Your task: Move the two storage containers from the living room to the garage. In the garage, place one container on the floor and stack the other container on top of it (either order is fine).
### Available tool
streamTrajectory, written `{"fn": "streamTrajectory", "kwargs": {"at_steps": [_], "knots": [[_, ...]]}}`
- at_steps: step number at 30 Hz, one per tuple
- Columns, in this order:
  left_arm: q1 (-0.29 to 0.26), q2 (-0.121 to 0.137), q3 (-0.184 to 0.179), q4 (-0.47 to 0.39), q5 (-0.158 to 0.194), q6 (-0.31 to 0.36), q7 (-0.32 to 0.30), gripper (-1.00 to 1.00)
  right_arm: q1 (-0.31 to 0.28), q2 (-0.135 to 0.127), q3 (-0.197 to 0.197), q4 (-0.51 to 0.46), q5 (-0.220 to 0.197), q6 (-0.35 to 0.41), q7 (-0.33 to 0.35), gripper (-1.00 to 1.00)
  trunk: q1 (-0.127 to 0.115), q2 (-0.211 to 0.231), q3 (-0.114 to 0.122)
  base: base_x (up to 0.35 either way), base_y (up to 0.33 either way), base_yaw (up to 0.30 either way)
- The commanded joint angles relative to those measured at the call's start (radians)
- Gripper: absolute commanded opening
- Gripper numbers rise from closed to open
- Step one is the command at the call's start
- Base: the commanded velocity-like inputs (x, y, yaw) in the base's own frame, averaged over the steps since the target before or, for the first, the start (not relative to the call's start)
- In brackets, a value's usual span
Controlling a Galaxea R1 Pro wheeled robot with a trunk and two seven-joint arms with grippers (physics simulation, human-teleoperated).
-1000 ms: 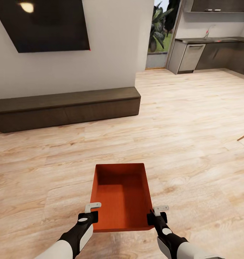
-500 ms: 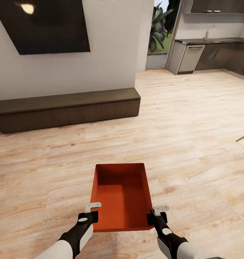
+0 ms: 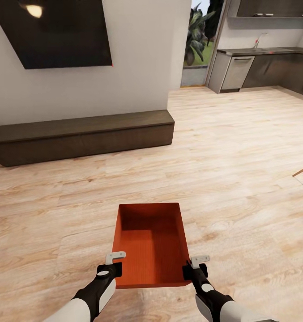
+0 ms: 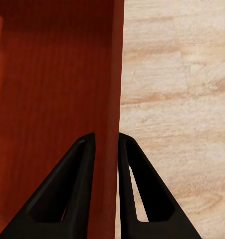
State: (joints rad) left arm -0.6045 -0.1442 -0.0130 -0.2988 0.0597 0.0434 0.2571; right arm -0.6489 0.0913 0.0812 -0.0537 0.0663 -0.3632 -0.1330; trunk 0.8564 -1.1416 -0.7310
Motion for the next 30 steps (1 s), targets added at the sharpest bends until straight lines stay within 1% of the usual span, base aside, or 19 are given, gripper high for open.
{"fn": "streamTrajectory", "kwargs": {"at_steps": [1, 8, 30], "knots": [[0.0, 0.002, 0.007, -0.002, -0.005, 0.006, 0.022, -1.0, -0.001, 0.0, -0.032, 0.0, -0.011, -0.005, -0.016, -1.0, 0.0, 0.0, -0.001, 0.0, 0.0, 0.0], [0.0, 0.002, 0.007, -0.002, -0.005, 0.006, 0.022, -1.0, -0.001, -0.001, -0.032, 0.0, -0.011, -0.006, -0.016, -1.0, 0.0, 0.0, 0.003, 0.0, 0.0, 0.0], [0.0, 0.002, 0.008, -0.003, -0.005, 0.006, 0.022, -1.0, -0.001, -0.004, -0.033, 0.0, -0.011, -0.008, -0.016, -1.0, 0.0, 0.0, 0.038, 0.0, 0.0, 0.0]]}}
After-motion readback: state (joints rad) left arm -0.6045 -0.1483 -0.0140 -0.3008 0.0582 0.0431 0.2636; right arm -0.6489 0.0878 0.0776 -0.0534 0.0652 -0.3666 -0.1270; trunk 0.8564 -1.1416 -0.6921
